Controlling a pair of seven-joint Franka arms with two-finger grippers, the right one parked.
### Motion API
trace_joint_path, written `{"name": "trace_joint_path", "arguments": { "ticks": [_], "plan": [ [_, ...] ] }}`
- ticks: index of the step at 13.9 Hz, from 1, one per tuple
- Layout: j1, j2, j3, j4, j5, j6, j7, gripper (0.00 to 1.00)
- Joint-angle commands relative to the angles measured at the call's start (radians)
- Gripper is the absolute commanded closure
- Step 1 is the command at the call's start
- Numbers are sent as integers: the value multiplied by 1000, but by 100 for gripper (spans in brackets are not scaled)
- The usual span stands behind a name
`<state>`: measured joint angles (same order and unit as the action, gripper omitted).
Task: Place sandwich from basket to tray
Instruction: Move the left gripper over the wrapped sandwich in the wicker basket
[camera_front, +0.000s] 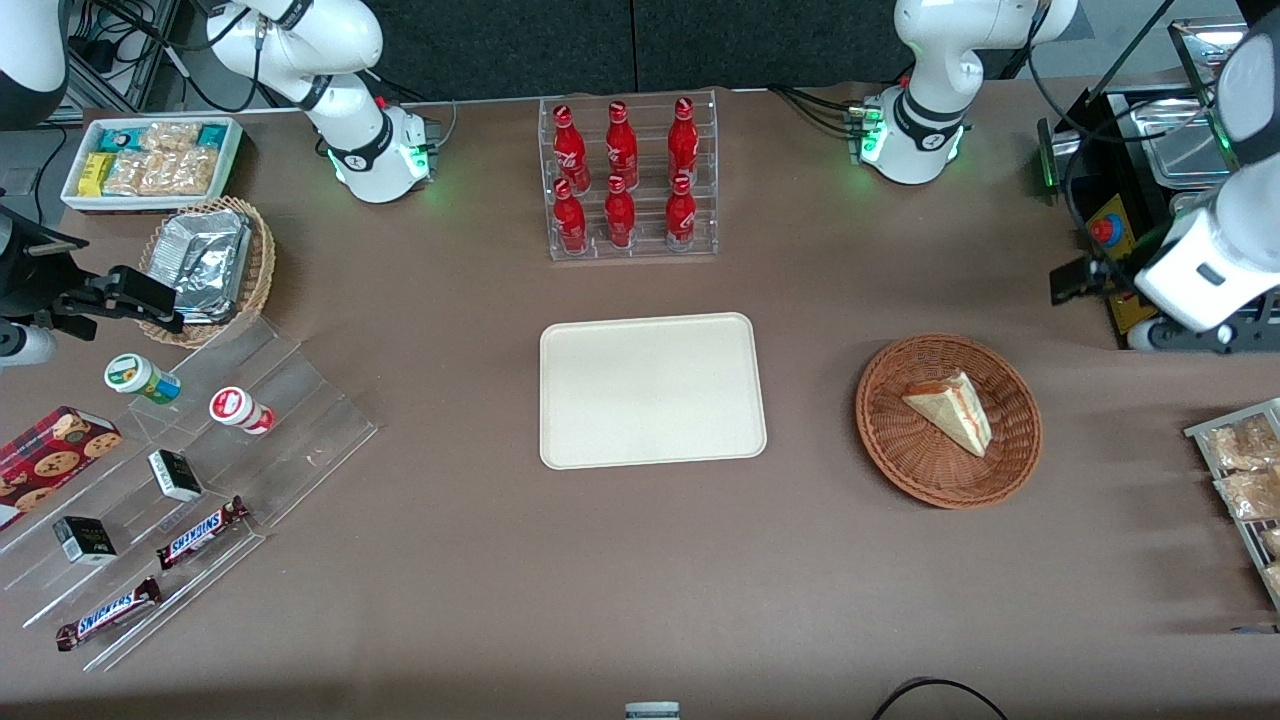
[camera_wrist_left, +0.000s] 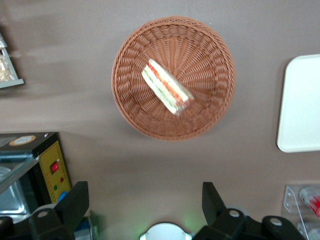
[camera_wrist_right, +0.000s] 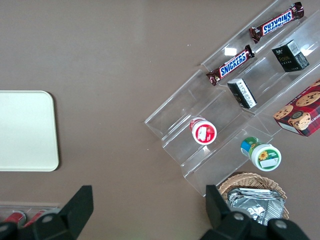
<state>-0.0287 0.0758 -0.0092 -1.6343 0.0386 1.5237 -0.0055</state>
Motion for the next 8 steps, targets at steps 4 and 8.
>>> {"name": "trace_joint_path", "arguments": {
  "ticks": [4,8],
  "plan": [
    [16,-5,-5,-238,0,306,-154,0],
    [4,-7,-9,-441,3,542,-338,0]
  ]
}}
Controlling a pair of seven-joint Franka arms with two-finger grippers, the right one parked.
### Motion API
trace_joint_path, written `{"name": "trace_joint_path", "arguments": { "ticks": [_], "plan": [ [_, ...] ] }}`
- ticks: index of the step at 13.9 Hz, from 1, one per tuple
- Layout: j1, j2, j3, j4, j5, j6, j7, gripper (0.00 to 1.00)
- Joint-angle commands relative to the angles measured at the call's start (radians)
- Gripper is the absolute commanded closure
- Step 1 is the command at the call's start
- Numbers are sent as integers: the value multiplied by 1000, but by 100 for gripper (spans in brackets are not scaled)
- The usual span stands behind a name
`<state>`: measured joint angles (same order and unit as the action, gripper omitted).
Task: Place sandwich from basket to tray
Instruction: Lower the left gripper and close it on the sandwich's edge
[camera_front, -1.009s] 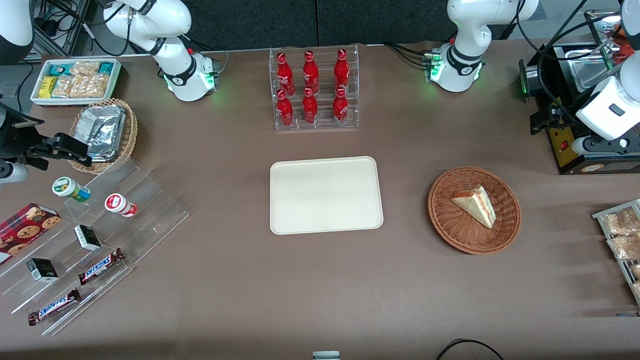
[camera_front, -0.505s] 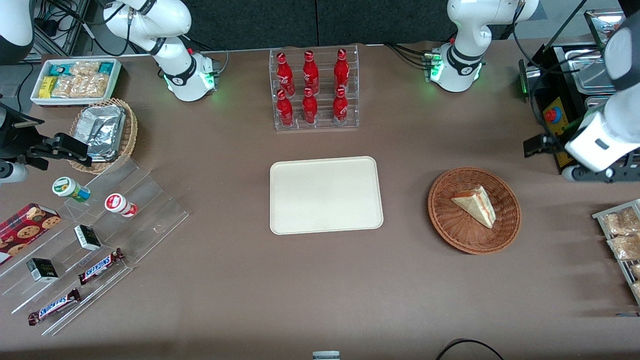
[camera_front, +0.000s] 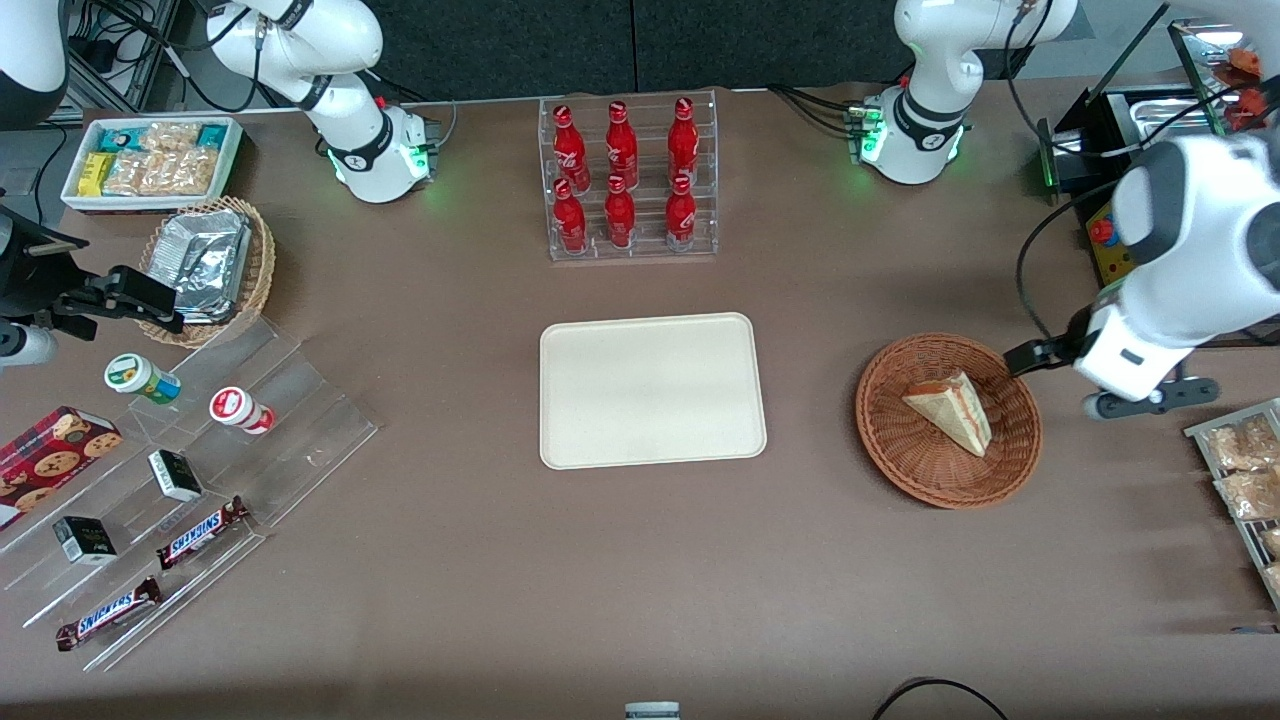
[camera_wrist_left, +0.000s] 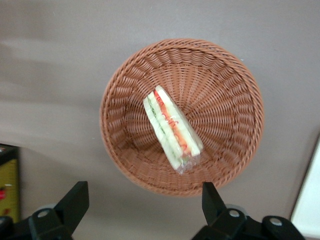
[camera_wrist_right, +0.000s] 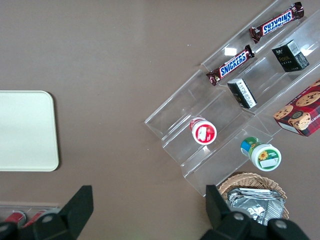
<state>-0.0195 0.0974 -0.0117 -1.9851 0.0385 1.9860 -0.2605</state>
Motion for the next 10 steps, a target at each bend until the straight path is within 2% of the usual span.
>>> {"name": "trace_joint_path", "arguments": {
  "ticks": [1,4,7,10],
  "plan": [
    [-5,-30,-7,-133,0,129,-138,0],
    [-26,-19,-8,-265,1,319,-316,0],
    [-30,21,-10,-274,-2,384,-443,0],
    [-57,53,-10,-281,0,436,-482,0]
  ]
}}
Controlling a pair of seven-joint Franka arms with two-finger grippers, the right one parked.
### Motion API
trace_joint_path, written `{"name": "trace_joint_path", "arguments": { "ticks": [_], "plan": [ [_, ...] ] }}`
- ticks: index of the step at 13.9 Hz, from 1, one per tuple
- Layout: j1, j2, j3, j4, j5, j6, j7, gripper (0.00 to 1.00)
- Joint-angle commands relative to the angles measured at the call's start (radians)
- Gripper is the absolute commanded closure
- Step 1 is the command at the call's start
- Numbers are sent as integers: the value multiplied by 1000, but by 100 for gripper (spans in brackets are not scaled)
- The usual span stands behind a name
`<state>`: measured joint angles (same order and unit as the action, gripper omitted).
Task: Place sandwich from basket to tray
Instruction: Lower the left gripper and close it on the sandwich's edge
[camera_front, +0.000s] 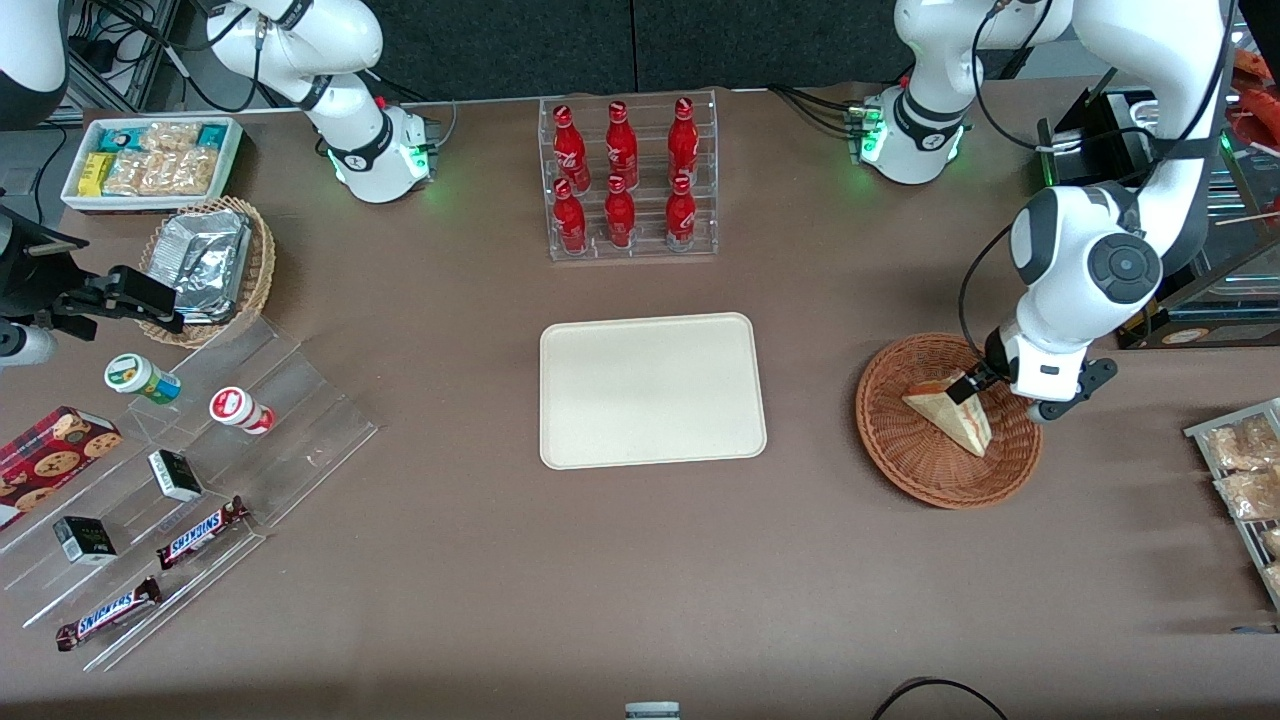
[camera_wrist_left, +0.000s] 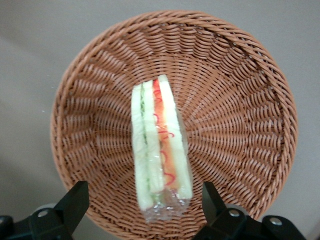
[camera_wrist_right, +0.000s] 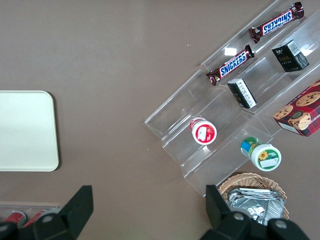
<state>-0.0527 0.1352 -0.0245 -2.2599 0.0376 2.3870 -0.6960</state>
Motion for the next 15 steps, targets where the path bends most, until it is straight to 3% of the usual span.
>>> {"name": "trace_joint_path", "arguments": {
  "ticks": [1,7,8,10,11,12,15],
  "plan": [
    [-24,26,3,-7,1,55,-54,0],
    [-18,86,6,-13,-1,116,-60,0],
    [-16,99,6,-12,-2,135,-66,6],
    [-16,110,8,-10,-2,150,-108,58],
    [-16,107,8,-7,-2,149,-112,76],
    [-18,106,8,-4,-2,146,-123,85],
    [-24,86,6,-1,1,129,-134,85]
  ]
}}
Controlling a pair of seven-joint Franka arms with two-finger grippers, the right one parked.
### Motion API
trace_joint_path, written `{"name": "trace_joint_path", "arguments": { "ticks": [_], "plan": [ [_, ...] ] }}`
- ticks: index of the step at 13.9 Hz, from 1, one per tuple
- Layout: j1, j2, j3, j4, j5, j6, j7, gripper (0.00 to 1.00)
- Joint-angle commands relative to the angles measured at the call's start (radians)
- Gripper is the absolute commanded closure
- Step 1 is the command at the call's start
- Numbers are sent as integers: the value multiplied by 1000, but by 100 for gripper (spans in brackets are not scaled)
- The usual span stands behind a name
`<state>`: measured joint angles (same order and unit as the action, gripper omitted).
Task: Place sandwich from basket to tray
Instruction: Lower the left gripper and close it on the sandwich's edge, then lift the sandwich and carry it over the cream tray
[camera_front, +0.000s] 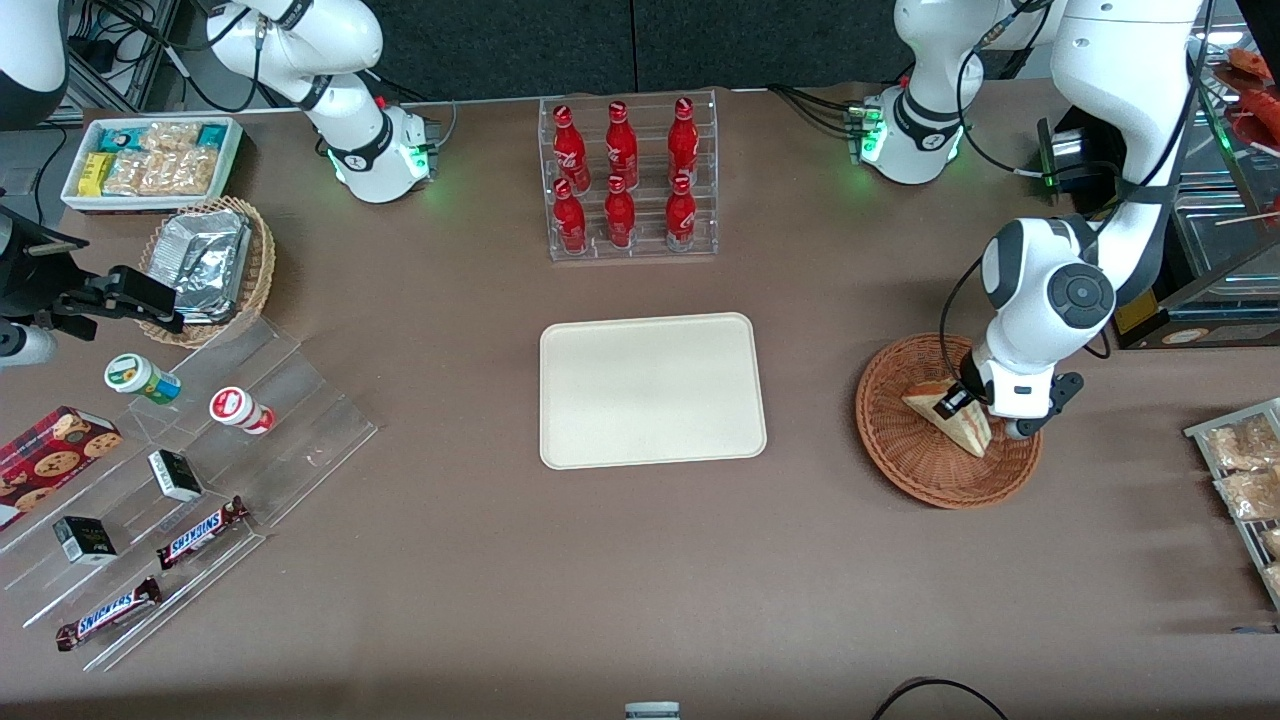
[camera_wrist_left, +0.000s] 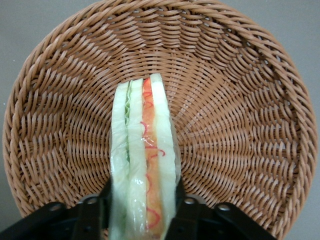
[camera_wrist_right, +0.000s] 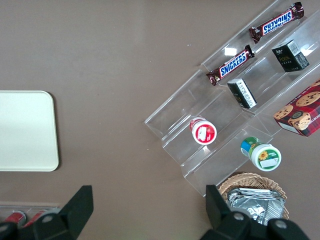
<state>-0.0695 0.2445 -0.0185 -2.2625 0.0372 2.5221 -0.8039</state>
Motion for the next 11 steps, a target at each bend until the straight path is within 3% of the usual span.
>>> {"name": "trace_joint_path", "arguments": {
  "ticks": [1,7,11],
  "plan": [
    [-9,-43,-1,4,3,-52,-18,86],
    [-73,-119,-3,228,15,-495,-14,86],
    [-214,-76,-6,423,12,-679,-23,84]
  ]
}}
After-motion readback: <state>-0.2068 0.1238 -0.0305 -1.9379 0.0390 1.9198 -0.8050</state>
